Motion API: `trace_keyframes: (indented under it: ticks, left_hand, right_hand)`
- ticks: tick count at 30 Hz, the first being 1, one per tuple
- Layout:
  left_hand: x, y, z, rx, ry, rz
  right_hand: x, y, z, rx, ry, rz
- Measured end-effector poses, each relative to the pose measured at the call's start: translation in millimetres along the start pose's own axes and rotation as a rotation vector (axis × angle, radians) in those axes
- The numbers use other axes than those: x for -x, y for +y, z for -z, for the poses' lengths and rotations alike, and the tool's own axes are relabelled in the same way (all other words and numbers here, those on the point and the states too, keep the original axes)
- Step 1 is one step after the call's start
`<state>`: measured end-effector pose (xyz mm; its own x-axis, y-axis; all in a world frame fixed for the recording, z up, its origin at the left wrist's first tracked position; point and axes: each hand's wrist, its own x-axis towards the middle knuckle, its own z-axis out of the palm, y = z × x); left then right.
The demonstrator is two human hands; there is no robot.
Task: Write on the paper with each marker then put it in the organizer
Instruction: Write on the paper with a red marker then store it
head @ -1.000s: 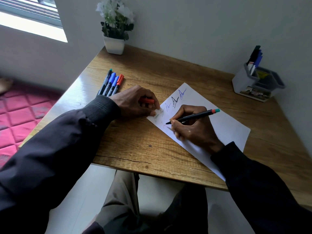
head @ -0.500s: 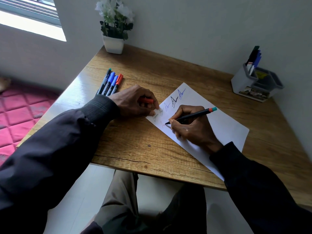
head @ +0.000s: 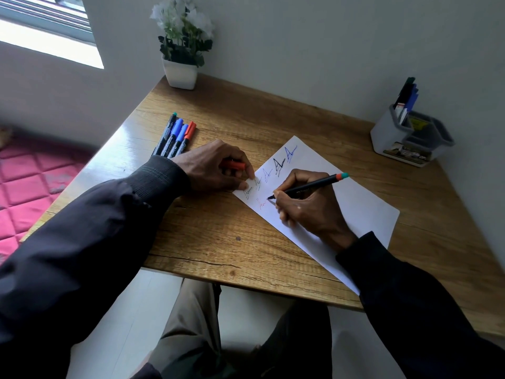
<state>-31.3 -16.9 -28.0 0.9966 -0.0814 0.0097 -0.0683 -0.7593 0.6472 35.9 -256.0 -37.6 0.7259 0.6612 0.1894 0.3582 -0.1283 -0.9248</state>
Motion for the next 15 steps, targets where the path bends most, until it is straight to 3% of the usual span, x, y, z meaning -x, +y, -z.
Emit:
trace_keyframes:
  ticks: [7,15]
  left_hand:
    - [0.6,1.2,0.0,0.013,0.0,0.011]
    - [2.3,5.0,0.6,0.024,-0.002,0.014]
  right_hand:
    - [-1.6,-0.3,1.2,0.006,0.01,0.015]
    - [2.1,-1.7,2.9,0.096,-0.126,0.103]
